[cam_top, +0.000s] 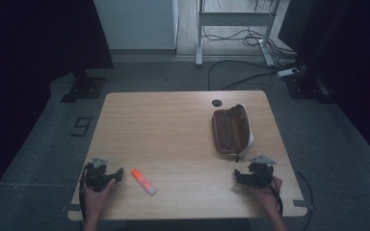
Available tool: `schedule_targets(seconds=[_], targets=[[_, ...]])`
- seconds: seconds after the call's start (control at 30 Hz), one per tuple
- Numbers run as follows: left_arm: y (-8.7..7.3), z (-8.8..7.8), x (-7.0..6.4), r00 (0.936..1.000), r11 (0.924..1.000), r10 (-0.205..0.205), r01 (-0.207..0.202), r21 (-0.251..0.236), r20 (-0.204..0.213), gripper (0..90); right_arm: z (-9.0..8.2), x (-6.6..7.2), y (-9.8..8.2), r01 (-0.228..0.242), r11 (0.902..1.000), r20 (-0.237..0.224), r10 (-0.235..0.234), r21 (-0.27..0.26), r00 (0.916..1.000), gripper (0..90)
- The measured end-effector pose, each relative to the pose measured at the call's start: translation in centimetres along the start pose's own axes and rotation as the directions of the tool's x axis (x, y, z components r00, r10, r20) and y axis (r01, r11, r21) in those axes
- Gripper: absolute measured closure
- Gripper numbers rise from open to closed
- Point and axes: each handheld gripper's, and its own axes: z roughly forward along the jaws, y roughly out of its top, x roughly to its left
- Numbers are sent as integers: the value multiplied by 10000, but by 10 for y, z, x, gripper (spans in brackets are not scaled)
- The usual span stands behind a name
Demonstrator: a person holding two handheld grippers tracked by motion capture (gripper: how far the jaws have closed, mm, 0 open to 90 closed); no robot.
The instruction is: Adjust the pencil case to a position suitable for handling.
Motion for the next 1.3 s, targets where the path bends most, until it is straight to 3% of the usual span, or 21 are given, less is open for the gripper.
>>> schedule_targets(seconds=[0.8, 1.1, 1.3], targets=[[1, 0, 0, 10000, 10000, 42, -42, 29, 51, 186, -1, -1, -1, -239, 9997, 327, 241, -86, 9992, 88], [1, 0, 0, 10000, 10000, 42, -42, 30, 53, 186, -4, -2, -2, -258, 9996, 301, 261, -107, 9992, 141], [1, 0, 0, 10000, 10000, 40, -40, 28, 54, 186, -8, -10, -1, -717, 9973, 180, 720, -177, 9972, 172]])
